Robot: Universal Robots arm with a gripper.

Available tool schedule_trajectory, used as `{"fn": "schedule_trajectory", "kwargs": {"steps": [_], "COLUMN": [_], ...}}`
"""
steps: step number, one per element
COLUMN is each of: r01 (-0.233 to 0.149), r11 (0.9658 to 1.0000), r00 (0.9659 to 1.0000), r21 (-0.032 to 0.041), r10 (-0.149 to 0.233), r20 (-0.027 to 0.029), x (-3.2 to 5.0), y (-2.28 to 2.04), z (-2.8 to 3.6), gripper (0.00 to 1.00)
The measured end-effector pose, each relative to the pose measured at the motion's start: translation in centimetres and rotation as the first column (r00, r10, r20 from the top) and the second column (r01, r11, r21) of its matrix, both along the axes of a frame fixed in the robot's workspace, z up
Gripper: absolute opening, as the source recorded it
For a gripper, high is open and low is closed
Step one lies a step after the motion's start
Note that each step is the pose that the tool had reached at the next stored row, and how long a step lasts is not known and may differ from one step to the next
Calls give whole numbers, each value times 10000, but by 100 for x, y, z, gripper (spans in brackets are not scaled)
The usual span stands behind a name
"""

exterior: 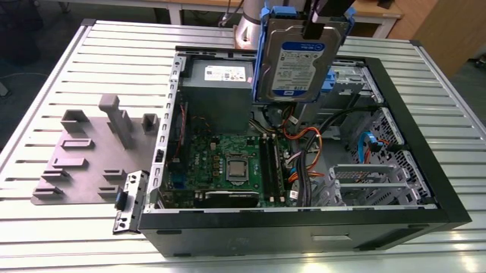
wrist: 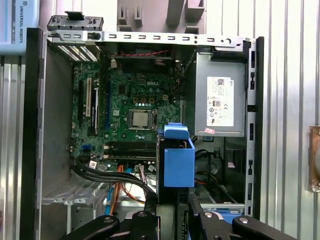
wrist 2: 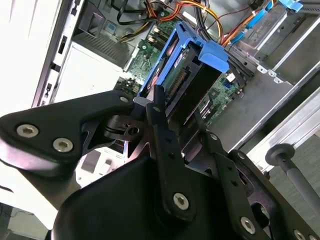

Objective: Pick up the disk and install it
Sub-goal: 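Pick up the disk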

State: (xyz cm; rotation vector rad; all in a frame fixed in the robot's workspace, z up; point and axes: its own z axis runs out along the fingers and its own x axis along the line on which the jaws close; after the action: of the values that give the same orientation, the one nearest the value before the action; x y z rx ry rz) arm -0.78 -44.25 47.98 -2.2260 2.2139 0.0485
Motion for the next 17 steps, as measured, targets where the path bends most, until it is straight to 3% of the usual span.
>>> {"fn": "schedule_trajectory", "kwargs": {"steps": [17], "r01": [0], "r11": [10000], "r00": [10000], "r21": [0], "r10": [0], "r20": [0], "x": [0], "y": [-172], "z": [-9], "gripper": [35]}}
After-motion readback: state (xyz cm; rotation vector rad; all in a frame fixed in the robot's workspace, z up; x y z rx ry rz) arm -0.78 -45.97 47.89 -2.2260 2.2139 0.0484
